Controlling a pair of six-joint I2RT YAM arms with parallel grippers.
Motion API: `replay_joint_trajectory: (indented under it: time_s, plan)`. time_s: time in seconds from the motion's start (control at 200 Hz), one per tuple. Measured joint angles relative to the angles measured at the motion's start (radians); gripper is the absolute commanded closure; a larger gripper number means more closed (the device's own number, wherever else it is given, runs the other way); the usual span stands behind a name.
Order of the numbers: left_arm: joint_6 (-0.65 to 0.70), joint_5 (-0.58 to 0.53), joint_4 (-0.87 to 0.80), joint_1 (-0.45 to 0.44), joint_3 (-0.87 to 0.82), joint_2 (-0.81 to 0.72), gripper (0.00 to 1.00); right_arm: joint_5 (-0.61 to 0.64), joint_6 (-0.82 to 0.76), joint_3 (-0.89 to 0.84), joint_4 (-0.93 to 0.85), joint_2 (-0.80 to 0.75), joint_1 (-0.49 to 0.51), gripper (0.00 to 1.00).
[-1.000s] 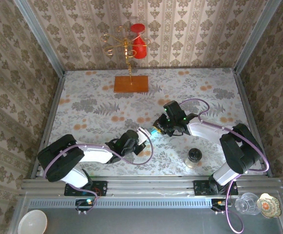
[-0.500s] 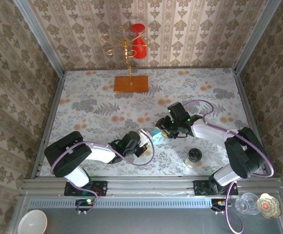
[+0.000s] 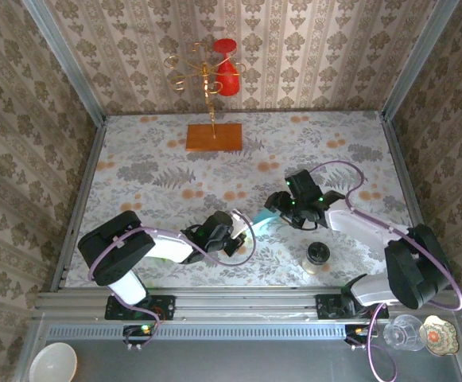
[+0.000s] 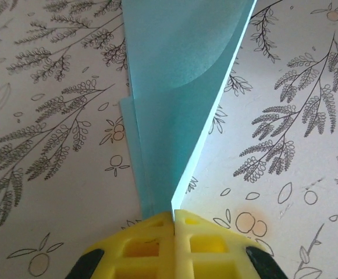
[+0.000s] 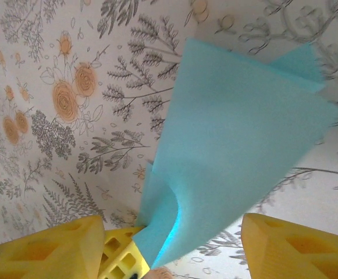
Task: Fold a paper plane with a square sheet of paper (pick it up from the middle)
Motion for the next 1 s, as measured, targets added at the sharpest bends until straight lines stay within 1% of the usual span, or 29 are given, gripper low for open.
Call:
replay_joint_trajectory:
  time_s: [0.26,0.41,0.535,0.66,0.76,0.875,0.995]
  plan:
    - [-0.089,0.126,-0.095,0.071,0.031,-0.015,0.96,0.042,-0.092,-0.054,0.002,-0.093,-0.013,0.33]
    - [-0.143,0.201,-0.182,0.122,0.070,-0.016,0.96,0.023,-0.155,-0.078,0.028,-0.103,-0.010,0.34]
    - [-0.185,0.255,-0.254,0.158,0.105,-0.012,0.96,0.013,-0.207,-0.083,0.033,-0.097,0.016,0.32]
    - [-0.214,0.287,-0.323,0.161,0.157,0.013,0.96,0.013,-0.252,-0.082,0.051,-0.050,0.057,0.32]
    - [-0.233,0.306,-0.360,0.162,0.187,0.028,0.96,0.013,-0.282,-0.063,0.055,0.027,0.083,0.31]
    - [-0.255,0.327,-0.380,0.169,0.204,0.040,0.96,0.013,-0.308,-0.027,0.066,0.114,0.102,0.31]
    - [-0.272,0.342,-0.389,0.175,0.206,0.040,0.96,0.013,-0.315,0.005,0.088,0.164,0.106,0.31]
